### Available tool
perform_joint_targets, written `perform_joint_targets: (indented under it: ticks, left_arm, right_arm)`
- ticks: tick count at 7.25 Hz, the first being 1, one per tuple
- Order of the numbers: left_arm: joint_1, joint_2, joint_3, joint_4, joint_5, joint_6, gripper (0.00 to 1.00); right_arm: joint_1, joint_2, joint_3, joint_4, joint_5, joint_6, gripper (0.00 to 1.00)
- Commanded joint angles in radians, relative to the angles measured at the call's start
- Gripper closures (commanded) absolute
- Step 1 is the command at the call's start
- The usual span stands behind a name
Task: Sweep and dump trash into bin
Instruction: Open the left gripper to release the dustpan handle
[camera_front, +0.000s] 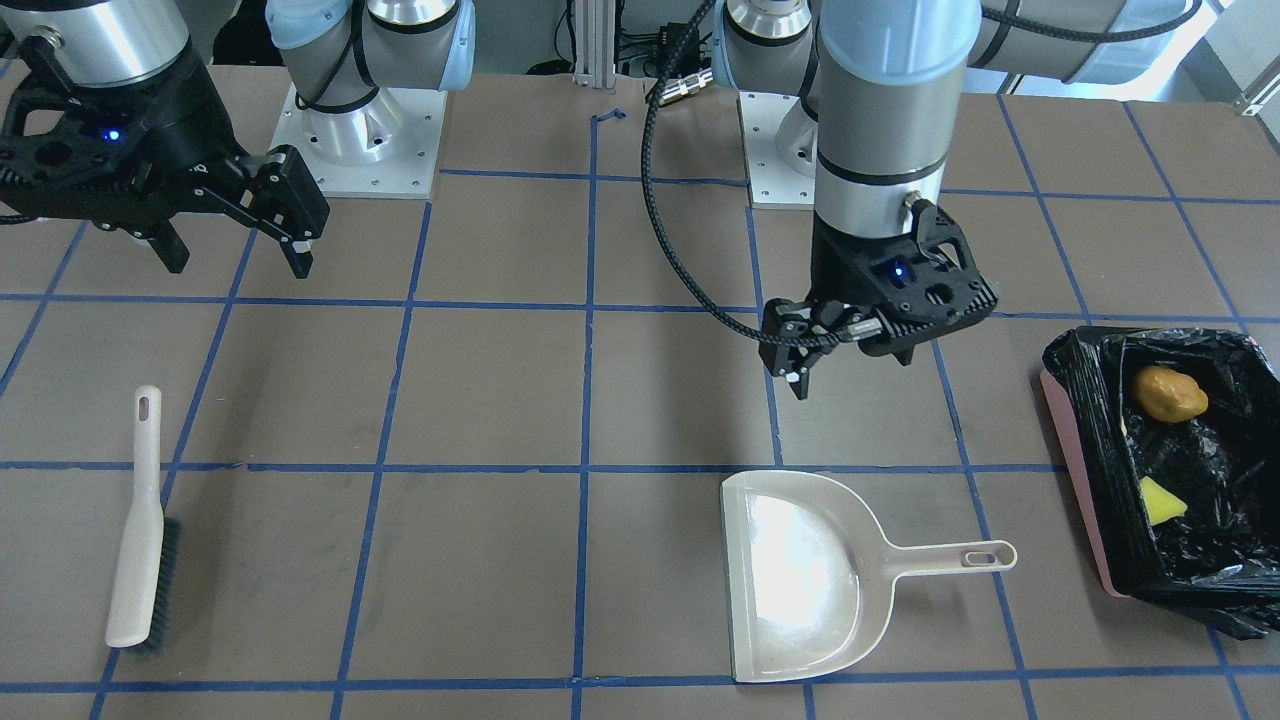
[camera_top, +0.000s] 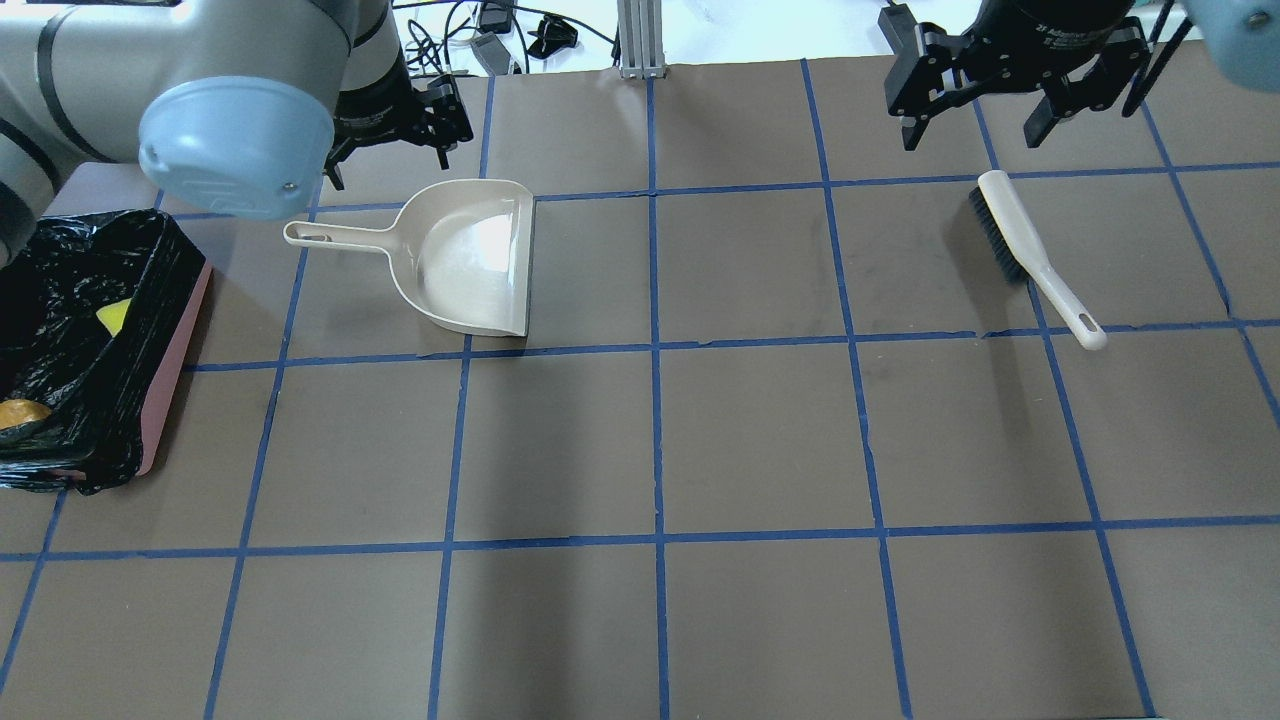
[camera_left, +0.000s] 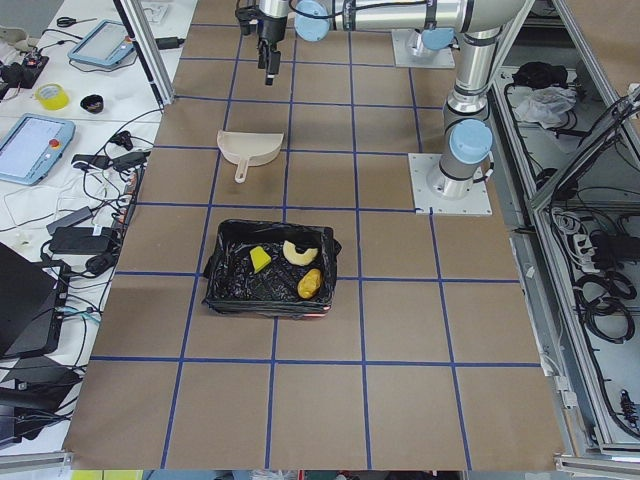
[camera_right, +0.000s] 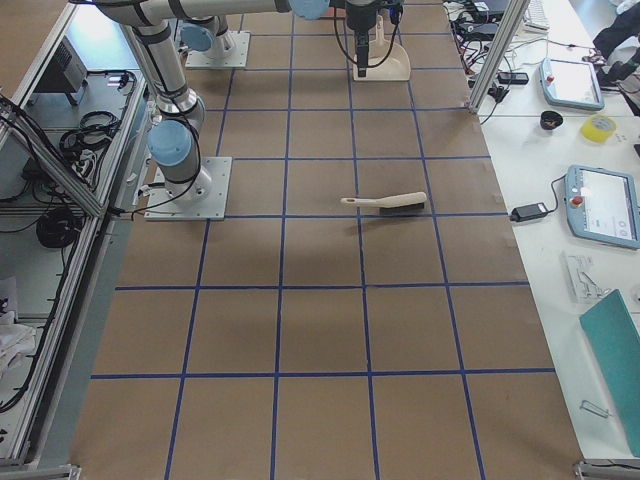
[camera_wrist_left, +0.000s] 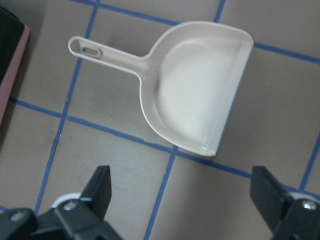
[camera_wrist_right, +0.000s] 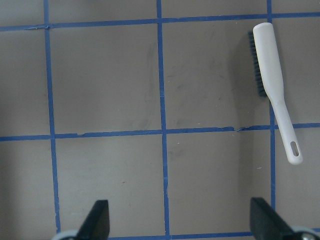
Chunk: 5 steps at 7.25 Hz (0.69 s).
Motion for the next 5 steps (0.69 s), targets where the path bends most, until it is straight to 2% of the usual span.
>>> perform_joint_targets:
  ticks: [1,2,3,5]
  left_arm:
    - [-0.004,0.103,0.027,-0.215,-0.111,0.183,0.0]
    - [-0.001,0.146,0.025,-0.263,-0.115,0.381,0.0]
    - [0.01,0.165,0.019,-0.315,-0.115,0.436,0.0]
    - [0.082,0.177,0.018,-0.333,-0.158,0.446,0.0]
  right_arm:
    - [-0.009,0.001,0.002,0.002,-0.002,-0.002,0.0]
    - [-0.009,0.001,0.002,0.0,-0.001,-0.002,0.0]
    - [-0.009,0.001,0.002,0.003,-0.004,-0.002,0.0]
    - [-0.009,0.001,0.002,0.003,-0.002,-0.002,0.0]
